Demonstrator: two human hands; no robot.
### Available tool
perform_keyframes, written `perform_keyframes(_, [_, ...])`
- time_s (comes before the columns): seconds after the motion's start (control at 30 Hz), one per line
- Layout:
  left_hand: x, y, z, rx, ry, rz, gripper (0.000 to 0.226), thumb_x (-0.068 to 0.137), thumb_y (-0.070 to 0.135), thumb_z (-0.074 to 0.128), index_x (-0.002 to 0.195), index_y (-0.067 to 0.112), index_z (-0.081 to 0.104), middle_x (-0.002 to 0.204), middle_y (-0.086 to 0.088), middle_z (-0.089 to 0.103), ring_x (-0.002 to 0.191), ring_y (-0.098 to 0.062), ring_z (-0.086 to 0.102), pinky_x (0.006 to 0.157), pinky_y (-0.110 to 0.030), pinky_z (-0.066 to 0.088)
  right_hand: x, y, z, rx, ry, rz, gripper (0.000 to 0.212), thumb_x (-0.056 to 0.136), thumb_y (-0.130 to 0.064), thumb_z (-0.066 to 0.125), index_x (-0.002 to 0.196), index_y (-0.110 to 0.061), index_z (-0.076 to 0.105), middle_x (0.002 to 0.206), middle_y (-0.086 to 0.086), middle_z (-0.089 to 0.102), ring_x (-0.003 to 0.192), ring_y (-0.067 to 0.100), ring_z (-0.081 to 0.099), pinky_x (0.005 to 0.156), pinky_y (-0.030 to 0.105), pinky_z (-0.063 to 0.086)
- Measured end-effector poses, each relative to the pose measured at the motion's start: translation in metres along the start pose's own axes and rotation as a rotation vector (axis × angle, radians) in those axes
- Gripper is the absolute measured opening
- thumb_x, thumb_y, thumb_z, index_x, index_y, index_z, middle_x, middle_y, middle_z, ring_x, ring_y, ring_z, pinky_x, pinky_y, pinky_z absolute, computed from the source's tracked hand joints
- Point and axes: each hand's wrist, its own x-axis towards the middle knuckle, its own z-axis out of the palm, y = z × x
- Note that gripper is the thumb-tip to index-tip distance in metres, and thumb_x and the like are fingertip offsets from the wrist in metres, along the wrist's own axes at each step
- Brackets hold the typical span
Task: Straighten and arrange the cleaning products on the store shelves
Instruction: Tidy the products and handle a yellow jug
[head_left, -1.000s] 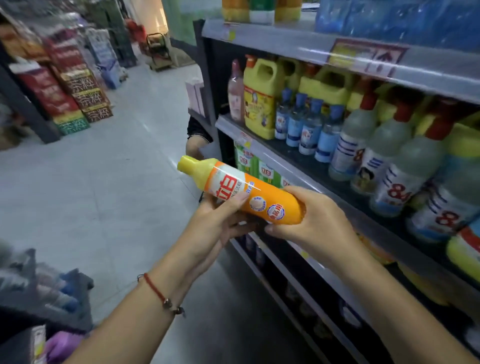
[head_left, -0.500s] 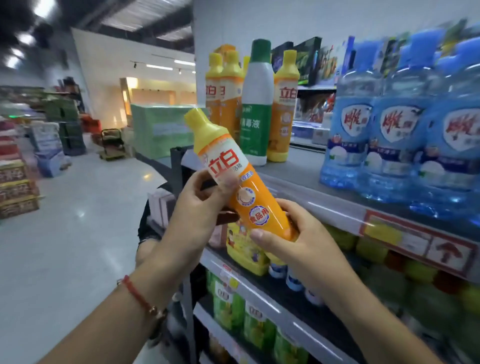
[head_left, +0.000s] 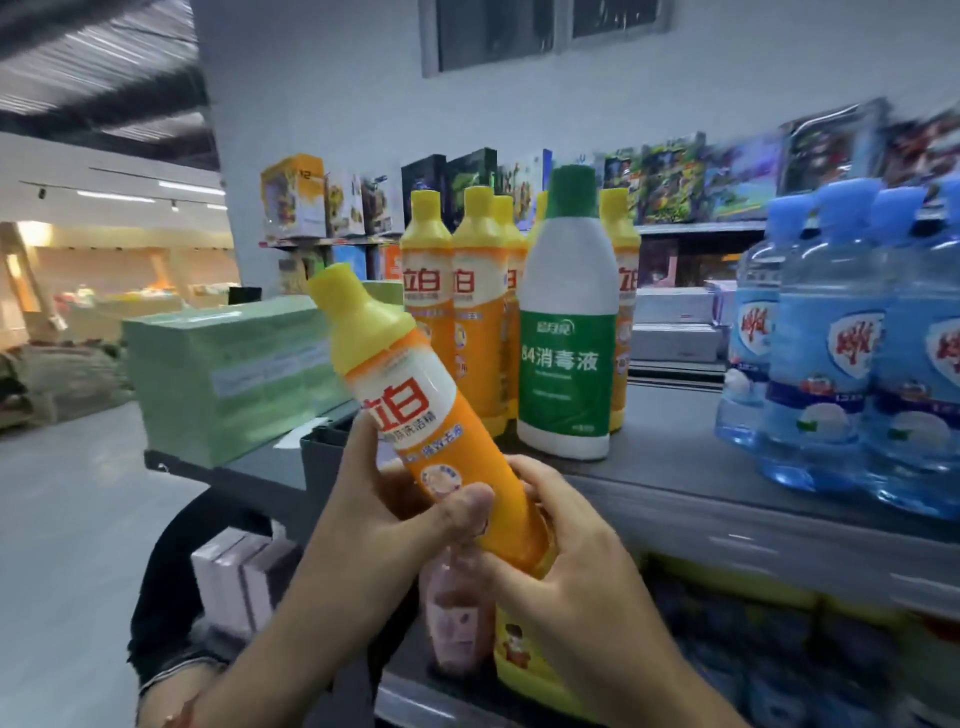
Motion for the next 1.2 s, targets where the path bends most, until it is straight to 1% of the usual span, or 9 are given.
perform_keyframes(0.17, [0.023, 0.005, -0.056, 0.03, 0.003, 0.086, 0.059, 0.071, 0.012, 0.076, 0.124, 0.028, 0.055, 0.095, 0.006, 0.079, 0.087, -0.011, 0.077, 0.064, -0.015, 0.058, 0.025, -0.017, 0.045, -0.001, -0.076, -0.047, 0.08, 0.082, -0.048, 0.071, 0.149, -0.054, 0.028, 0.136, -0.027, 0.052, 0.123, 0.0, 0.053, 0.099, 0.034, 0.052])
perform_keyframes(0.33, [0.04, 0.006, -0.066, -0.003, -0.084, 0.151, 0.062, 0.074, 0.007, 0.076, 0.129, 0.023, 0.053, 0.101, -0.002, 0.079, 0.092, -0.019, 0.077, 0.069, -0.023, 0.061, 0.037, -0.026, 0.057, -0.029, -0.024, -0.038, 0.073, 0.085, -0.053, 0.068, 0.149, -0.05, 0.032, 0.137, -0.023, 0.053, 0.125, 0.004, 0.054, 0.099, 0.038, 0.053])
perform_keyframes(0.5, [0.067, 0.012, -0.048, -0.006, -0.146, 0.261, 0.067, 0.079, 0.01, 0.079, 0.136, 0.023, 0.049, 0.106, -0.003, 0.077, 0.096, -0.02, 0.076, 0.076, -0.029, 0.062, 0.043, -0.037, 0.003, -0.163, 0.281, -0.054, 0.059, 0.091, -0.049, 0.067, 0.143, -0.032, 0.047, 0.131, -0.015, 0.052, 0.114, -0.011, 0.053, 0.088, 0.013, 0.052])
perform_keyframes(0.6, [0.083, 0.012, -0.035, 0.009, -0.164, 0.296, 0.065, 0.082, 0.009, 0.081, 0.137, 0.023, 0.048, 0.106, -0.001, 0.077, 0.095, -0.015, 0.076, 0.074, -0.023, 0.06, 0.06, -0.028, -0.034, -0.276, 0.548, 0.048, 0.073, 0.088, -0.048, 0.072, 0.149, -0.028, 0.038, 0.137, -0.007, 0.046, 0.119, 0.001, 0.049, 0.091, 0.012, 0.043])
perform_keyframes(0.7, [0.098, 0.007, -0.024, 0.037, -0.175, 0.31, 0.069, 0.082, 0.012, 0.083, 0.14, 0.026, 0.048, 0.108, 0.001, 0.076, 0.097, -0.014, 0.074, 0.075, -0.025, 0.061, 0.077, -0.02, -0.052, -0.191, 0.412, 0.271, 0.083, 0.081, -0.05, 0.078, 0.149, -0.031, 0.034, 0.136, -0.005, 0.053, 0.124, 0.016, 0.053, 0.097, 0.036, 0.049])
perform_keyframes(0.77, [0.103, 0.004, -0.018, 0.052, -0.176, 0.317, 0.072, 0.082, 0.014, 0.084, 0.142, 0.026, 0.046, 0.109, 0.003, 0.075, 0.098, -0.012, 0.074, 0.077, -0.027, 0.062, 0.086, -0.013, -0.05, -0.134, 0.267, 0.281, 0.055, 0.077, -0.043, 0.084, 0.123, -0.047, 0.052, 0.113, -0.015, 0.068, 0.11, 0.011, 0.065, 0.088, 0.036, 0.054])
perform_keyframes(0.87, [0.109, 0.001, -0.008, 0.067, -0.166, 0.321, 0.07, 0.083, 0.017, 0.083, 0.142, 0.027, 0.046, 0.11, 0.005, 0.074, 0.096, -0.009, 0.074, 0.077, -0.026, 0.062, 0.093, -0.007, -0.051, -0.246, 0.22, 0.189, 0.034, 0.072, -0.046, 0.085, 0.102, -0.043, 0.069, 0.098, -0.012, 0.077, 0.095, 0.009, 0.073, 0.086, 0.049, 0.059])
perform_keyframes(1.1, [0.121, -0.008, 0.021, 0.121, -0.227, 0.311, 0.077, 0.084, 0.016, 0.082, 0.147, 0.029, 0.04, 0.12, 0.009, 0.07, 0.108, -0.007, 0.07, 0.09, -0.034, 0.061, 0.061, -0.001, -0.093, -0.141, 0.32, 0.269, 0.045, 0.074, -0.015, 0.088, 0.107, -0.031, 0.061, 0.092, -0.014, 0.074, 0.083, -0.004, 0.07, 0.066, 0.013, 0.053])
perform_keyframes(1.2, [0.121, -0.01, 0.037, 0.228, -0.184, 0.341, 0.08, 0.085, 0.022, 0.081, 0.151, 0.031, 0.035, 0.127, 0.013, 0.065, 0.116, -0.006, 0.064, 0.099, -0.038, 0.057, 0.05, 0.002, -0.115, -0.222, 0.382, 0.31, 0.05, 0.074, -0.024, 0.089, 0.111, -0.03, 0.057, 0.098, -0.018, 0.069, 0.091, -0.005, 0.064, 0.078, 0.022, 0.05])
